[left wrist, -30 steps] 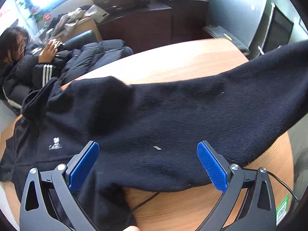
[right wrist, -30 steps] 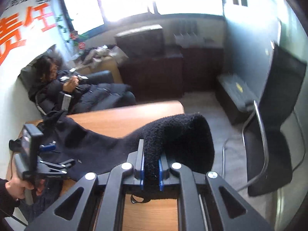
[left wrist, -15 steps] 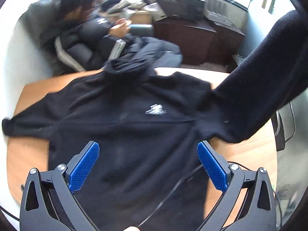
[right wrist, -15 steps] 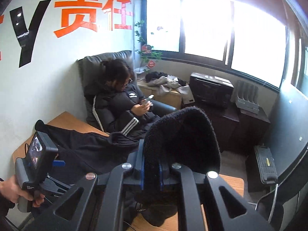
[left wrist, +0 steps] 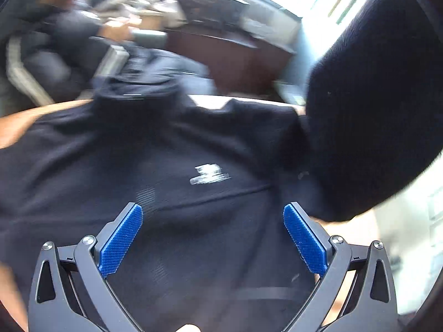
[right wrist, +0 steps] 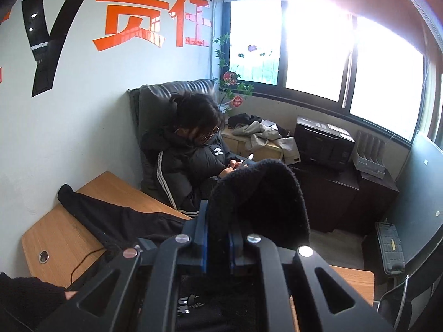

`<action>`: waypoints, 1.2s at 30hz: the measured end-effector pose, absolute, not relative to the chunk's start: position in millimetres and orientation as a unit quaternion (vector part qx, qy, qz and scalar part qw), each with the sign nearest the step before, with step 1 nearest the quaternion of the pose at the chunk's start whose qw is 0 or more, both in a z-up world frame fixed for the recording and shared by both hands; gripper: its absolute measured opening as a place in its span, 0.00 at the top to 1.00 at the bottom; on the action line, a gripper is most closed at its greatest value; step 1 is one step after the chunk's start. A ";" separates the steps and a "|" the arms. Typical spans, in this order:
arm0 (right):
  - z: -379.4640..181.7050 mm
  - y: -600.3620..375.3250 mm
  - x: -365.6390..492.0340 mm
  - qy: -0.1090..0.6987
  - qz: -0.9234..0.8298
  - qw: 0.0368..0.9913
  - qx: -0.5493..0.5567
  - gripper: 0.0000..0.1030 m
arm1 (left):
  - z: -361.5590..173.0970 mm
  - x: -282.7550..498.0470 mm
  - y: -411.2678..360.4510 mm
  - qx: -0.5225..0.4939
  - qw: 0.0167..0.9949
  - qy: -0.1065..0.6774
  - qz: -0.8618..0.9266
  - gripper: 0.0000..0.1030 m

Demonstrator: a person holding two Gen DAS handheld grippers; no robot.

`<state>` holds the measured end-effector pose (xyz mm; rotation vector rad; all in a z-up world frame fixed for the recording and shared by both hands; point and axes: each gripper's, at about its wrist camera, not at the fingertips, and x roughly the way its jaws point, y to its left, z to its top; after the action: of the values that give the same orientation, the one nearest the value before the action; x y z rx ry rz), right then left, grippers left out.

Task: Fold clothes
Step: 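Lift the held sleeve and carry it across the jacket body with the right gripper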

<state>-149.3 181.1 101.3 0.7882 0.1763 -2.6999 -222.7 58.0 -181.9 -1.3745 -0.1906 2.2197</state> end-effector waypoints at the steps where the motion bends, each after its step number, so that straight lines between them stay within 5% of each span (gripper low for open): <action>1: 103.9 185.0 -148.6 0.059 -0.947 0.152 0.277 0.90 | -194.2 -232.8 74.6 -0.514 0.274 -0.075 0.809 0.00; 13: 96.7 215.0 -146.4 0.098 -0.945 0.115 0.290 0.90 | -266.3 -265.8 155.6 -0.524 0.297 -0.090 0.793 0.06; 15: 91.8 217.8 -147.8 0.095 -0.944 0.115 0.294 0.90 | -271.2 -268.0 162.0 -0.518 0.288 -0.084 0.801 0.27; 19: 87.3 219.1 -154.7 0.084 -0.945 0.117 0.294 0.90 | -270.7 -267.7 162.9 -0.510 0.258 -0.063 0.818 0.52; 21: 87.2 215.8 -156.0 0.085 -0.945 0.121 0.292 0.90 | -272.3 -269.4 161.0 -0.511 0.256 -0.065 0.818 0.87; 24: 84.6 208.2 -159.7 0.084 -0.944 0.127 0.293 0.90 | -274.6 -270.4 163.3 -0.516 0.283 -0.076 0.805 1.00; 36: 90.3 144.8 -166.9 0.064 -0.940 0.184 0.278 0.90 | -278.6 -255.1 170.5 -0.517 0.348 -0.061 0.779 1.00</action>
<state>-166.9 144.8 90.3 0.7846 0.1815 -2.6512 -255.1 170.5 -278.6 -1.3412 -0.1584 2.0209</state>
